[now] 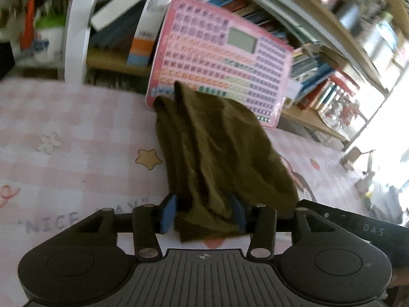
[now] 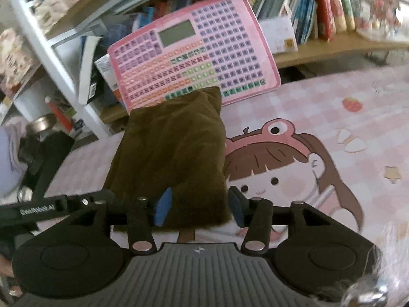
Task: Fold clothes
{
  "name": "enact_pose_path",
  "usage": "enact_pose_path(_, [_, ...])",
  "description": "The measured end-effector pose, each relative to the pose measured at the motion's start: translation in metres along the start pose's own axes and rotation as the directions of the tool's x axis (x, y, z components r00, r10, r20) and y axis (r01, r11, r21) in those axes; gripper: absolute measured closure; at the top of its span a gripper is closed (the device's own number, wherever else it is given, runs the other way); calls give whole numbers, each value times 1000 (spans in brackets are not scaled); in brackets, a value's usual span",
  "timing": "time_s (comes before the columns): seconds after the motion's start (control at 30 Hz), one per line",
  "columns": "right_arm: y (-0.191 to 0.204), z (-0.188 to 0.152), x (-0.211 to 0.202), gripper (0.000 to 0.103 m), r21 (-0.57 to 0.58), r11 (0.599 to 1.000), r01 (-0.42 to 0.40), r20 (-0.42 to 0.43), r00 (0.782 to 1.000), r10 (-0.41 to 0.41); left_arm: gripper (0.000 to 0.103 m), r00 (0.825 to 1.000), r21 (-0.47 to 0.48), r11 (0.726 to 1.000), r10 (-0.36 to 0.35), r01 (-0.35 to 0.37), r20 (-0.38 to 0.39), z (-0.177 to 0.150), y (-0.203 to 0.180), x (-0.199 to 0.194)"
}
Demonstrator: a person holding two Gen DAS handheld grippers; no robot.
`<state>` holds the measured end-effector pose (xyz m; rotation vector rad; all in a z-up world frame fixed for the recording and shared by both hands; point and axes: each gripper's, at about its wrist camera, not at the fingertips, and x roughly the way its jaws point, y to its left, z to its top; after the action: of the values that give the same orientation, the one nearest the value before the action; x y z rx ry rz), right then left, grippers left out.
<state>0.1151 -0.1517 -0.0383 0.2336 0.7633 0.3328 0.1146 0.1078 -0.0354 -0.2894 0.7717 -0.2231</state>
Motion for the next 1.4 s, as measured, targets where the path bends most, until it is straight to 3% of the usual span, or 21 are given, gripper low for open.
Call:
enact_pose_path(0.2, [18,-31,-28,32,-60,995,75,31,997,-74,37,998,90,994,69,-70,8,-30,-21,-27])
enact_pose_path(0.27, [22,-41,-35,26,-68,993,101,37,994,-99,34,997,93,992,80,-79,0,-37,-24,-33])
enact_pose_path(0.4, [31,-61,-49,15,-84,985,152,51,988,-148,19,993,100,988,119,-118,-1,-49,-29,-43])
enact_pose_path(0.47, [33,-68,-54,7,-78,978,191,60,981,-187,17,989,105,984,147,-146,5,-54,-32,-45])
enact_pose_path(0.6, [34,-75,-58,6,-73,965,253,60,967,-249,12,982,147,971,190,-189,9,-66,-41,-45])
enact_pose_path(0.77, [30,-74,-62,5,-69,954,293,78,954,-288,8,981,176,966,193,-192,13,-68,-49,-47])
enact_pose_path(1.4, [29,-77,-66,4,-78,957,280,61,959,-276,4,978,165,964,207,-208,24,-67,-54,-47])
